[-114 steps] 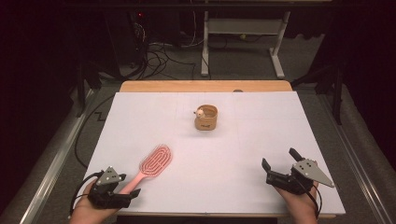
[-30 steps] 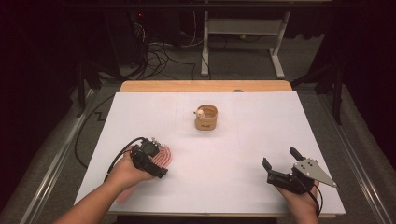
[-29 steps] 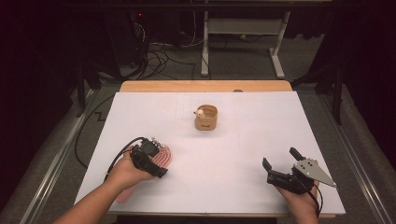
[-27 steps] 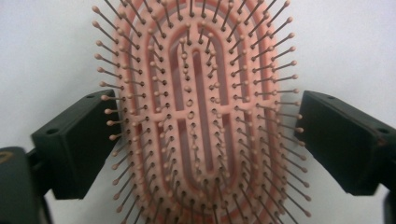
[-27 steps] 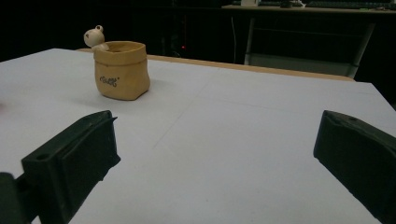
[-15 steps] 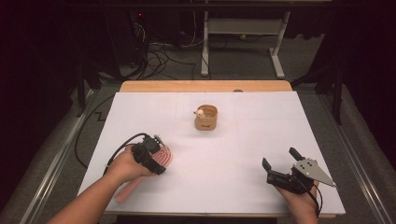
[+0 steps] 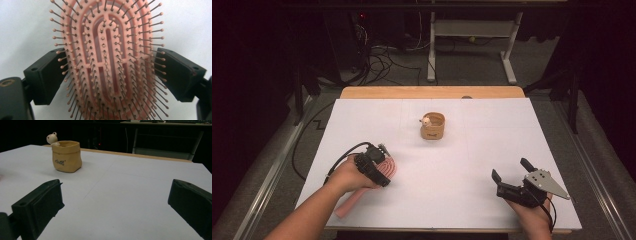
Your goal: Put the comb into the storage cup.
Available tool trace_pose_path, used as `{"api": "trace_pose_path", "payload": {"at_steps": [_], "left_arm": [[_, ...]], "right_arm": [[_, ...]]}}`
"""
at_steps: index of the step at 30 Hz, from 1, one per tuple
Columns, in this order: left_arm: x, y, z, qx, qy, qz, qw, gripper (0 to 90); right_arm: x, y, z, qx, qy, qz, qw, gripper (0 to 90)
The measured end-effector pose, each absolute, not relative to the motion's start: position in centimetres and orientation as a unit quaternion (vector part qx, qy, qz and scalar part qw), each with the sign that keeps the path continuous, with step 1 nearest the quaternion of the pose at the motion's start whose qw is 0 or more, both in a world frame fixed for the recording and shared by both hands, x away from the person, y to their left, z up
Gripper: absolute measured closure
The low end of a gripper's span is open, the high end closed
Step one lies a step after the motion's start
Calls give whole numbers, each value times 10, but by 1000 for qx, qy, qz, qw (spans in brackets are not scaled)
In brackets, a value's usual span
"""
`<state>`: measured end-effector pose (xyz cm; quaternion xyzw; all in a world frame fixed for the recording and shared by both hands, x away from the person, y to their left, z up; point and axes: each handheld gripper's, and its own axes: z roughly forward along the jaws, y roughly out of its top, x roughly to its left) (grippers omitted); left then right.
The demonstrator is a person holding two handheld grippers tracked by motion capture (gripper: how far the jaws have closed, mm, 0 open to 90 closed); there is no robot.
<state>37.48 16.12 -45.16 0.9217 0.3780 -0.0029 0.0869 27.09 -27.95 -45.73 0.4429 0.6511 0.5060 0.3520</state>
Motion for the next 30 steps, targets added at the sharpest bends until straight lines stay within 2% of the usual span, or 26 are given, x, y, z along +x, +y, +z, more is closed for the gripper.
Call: {"api": "trace_pose_path", "payload": {"at_steps": [7, 30], "left_arm": [[381, 155, -451, 923, 380, -14, 57, 129], [385, 152, -449, 920, 390, -19, 43, 168]], "right_arm": [[272, -279, -458, 443, 652, 506, 350, 3], [272, -278, -458, 442, 654, 505, 349, 3]]}}
